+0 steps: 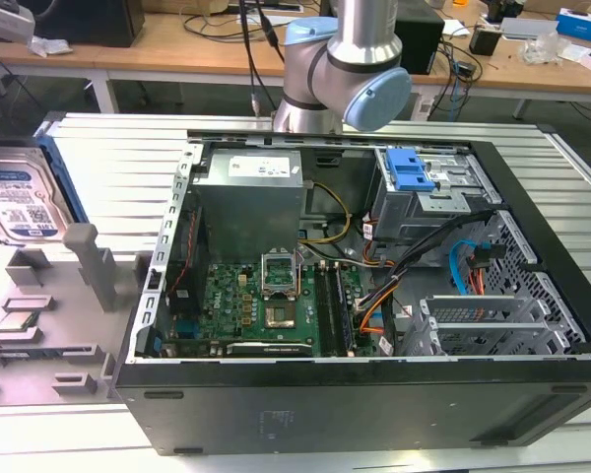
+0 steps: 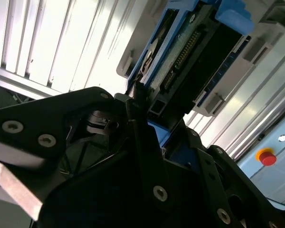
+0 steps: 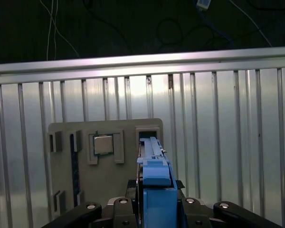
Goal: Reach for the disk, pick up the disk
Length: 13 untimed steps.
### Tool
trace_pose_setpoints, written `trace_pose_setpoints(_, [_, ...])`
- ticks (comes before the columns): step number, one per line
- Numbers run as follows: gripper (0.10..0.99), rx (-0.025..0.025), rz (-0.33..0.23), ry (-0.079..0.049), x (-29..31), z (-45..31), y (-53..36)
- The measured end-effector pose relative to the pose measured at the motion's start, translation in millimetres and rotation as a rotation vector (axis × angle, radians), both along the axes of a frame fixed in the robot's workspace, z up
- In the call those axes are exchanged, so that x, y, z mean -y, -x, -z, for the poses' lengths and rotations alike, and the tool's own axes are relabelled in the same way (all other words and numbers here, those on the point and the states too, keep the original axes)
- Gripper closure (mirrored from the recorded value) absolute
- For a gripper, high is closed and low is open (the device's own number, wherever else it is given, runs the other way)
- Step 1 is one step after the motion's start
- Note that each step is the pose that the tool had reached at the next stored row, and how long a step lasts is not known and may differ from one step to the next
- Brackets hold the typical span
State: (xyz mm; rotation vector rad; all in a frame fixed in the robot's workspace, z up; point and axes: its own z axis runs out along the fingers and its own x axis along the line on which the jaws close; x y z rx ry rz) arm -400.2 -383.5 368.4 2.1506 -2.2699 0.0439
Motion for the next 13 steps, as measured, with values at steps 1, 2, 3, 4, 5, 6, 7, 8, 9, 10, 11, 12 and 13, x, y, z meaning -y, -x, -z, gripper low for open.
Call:
trace_pose_setpoints(1, [0.718, 0.0001, 0.000, 0.000, 0.0, -1.5, 0.0])
trace_pose_setpoints(2, [0.718, 0.0001, 0.000, 0.000, 0.0, -3.9, -0.1])
trace_pose_setpoints(3, [0.718, 0.0000, 0.000, 0.000, 0.0, -5.7, -0.1])
trace_pose_setpoints(4, [0.718, 0.0000, 0.000, 0.000, 0.0, -8.6, -0.2])
trace_pose_setpoints(5, [0.718, 0.0000, 0.000, 0.000, -0.1, -10.0, -0.2])
trace_pose_setpoints(6, [0.718, 0.0000, 0.000, 0.000, -0.1, -11.8, -0.3])
trace_pose_setpoints(7, [0.718, 0.0000, 0.000, 0.000, -0.1, -13.1, -0.3])
trace_pose_setpoints(8, [0.718, -0.0001, 0.000, 0.000, -0.1, -14.6, -0.3])
trace_pose_setpoints(9, [0.718, 0.0000, 0.000, 0.000, -0.1, -16.1, -0.4])
trace_pose_setpoints(10, [0.718, 0.0000, 0.000, 0.000, -0.1, -17.6, -0.4])
trace_pose_setpoints(11, [0.718, 0.0000, 0.000, 0.000, -0.1, -19.1, -0.4])
trace_pose_setpoints(12, [0.718, 0.0001, 0.000, 0.000, -0.1, -20.5, -0.4])
trace_pose_setpoints(13, [0.718, 0.0000, 0.000, 0.000, -0.1, -22.2, -0.5])
